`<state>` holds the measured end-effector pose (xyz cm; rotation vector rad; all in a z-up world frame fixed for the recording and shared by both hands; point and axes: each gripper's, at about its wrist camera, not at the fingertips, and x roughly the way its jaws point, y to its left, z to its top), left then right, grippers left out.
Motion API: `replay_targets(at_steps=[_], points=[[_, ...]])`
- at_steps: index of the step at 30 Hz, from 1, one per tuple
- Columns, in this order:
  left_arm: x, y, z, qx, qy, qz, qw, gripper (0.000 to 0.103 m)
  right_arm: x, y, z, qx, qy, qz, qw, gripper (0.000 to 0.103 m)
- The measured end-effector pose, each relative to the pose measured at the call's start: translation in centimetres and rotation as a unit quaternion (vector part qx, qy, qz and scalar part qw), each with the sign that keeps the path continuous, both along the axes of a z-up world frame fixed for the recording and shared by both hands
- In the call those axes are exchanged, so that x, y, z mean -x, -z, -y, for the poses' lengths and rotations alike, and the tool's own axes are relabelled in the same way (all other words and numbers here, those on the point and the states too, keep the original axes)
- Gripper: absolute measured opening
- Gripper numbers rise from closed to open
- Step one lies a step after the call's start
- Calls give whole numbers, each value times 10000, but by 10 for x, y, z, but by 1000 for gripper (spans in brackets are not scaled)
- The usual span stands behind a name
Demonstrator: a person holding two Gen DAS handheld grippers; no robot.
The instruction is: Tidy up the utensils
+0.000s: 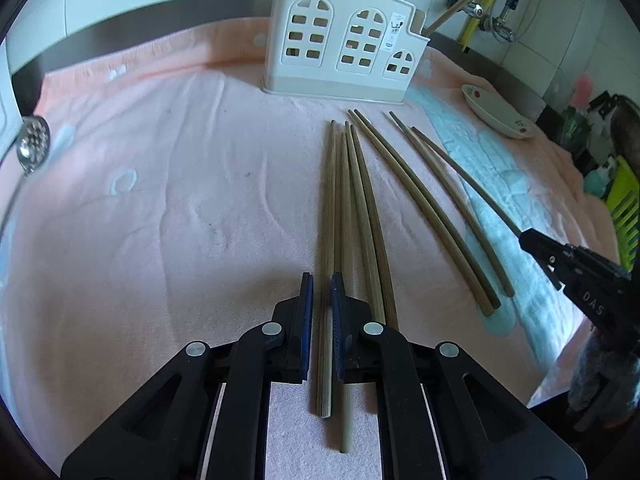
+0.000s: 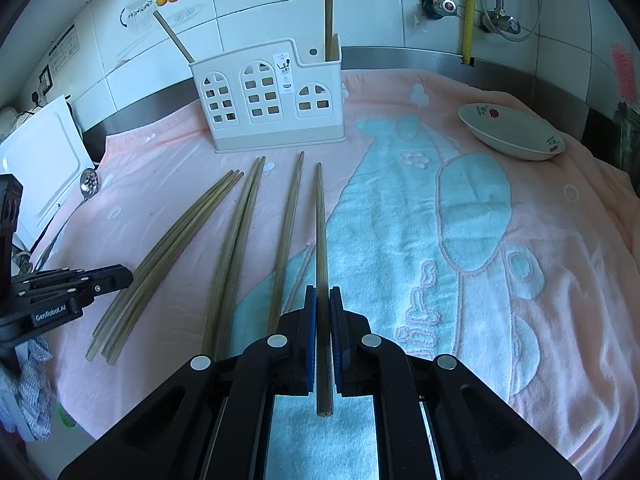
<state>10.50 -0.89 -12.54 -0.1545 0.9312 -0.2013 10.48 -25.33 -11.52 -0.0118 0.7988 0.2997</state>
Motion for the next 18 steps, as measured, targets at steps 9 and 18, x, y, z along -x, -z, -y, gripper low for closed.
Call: replay_targets(at_steps=[9, 18], points=[[5, 3, 12, -331, 154, 74, 9993, 8, 2, 2, 1, -4, 3, -21, 10000, 6], [4, 4, 14, -359, 64, 107, 9993, 8, 1, 8, 2, -44, 26, -125, 9999, 6]])
